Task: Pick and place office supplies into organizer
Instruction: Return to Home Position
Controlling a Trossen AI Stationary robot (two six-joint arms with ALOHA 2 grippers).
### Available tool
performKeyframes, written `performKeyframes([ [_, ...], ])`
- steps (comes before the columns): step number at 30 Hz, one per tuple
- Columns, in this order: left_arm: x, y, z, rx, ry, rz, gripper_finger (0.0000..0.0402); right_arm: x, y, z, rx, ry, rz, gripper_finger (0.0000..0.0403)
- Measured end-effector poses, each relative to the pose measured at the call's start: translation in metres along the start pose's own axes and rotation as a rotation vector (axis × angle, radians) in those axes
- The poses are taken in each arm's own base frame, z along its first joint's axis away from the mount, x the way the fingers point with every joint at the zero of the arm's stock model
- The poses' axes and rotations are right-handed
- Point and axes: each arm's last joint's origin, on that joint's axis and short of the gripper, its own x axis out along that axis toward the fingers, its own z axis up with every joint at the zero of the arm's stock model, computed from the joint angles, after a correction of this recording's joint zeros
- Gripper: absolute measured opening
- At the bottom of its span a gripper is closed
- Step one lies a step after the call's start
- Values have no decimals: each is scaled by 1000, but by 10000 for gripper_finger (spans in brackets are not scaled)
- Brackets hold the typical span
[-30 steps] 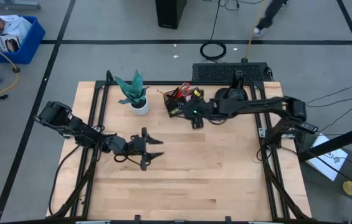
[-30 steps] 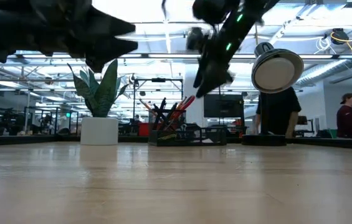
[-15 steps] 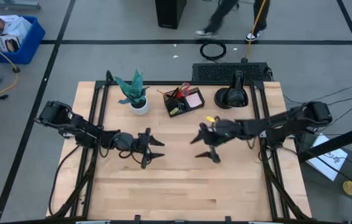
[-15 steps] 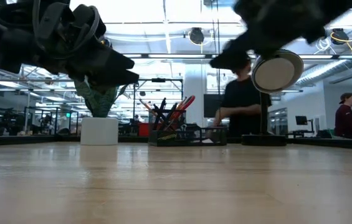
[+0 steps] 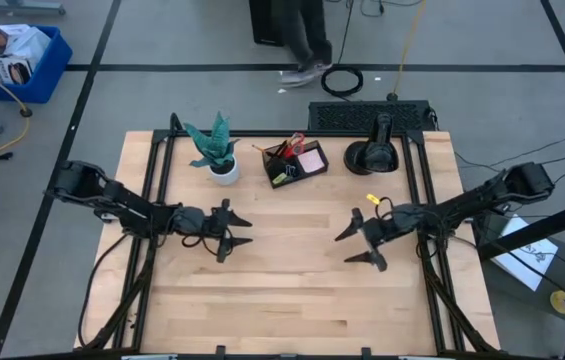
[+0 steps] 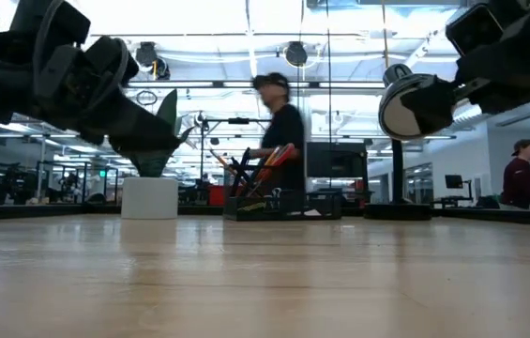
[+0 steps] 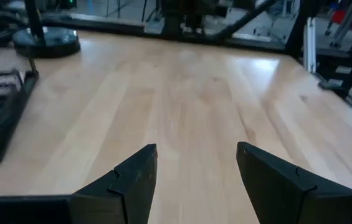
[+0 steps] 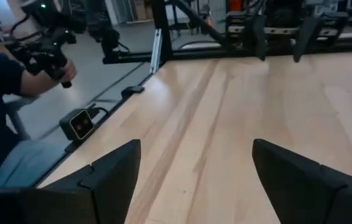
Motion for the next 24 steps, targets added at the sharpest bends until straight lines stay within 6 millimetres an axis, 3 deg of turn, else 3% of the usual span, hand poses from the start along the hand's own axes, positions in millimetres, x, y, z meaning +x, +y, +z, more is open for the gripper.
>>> performKeyframes([
  [7,-26,3,-1,13,-63,-1,225,-19,-3,-14,-24,-31,-46,296],
  [11,-42,8,-9,-20,-89,36,225,-24,-1,-4,-51,-145,-56,295],
  [24,-60,7,5,3,-201,20,225,-37,-2,2,-49,-177,-73,295],
])
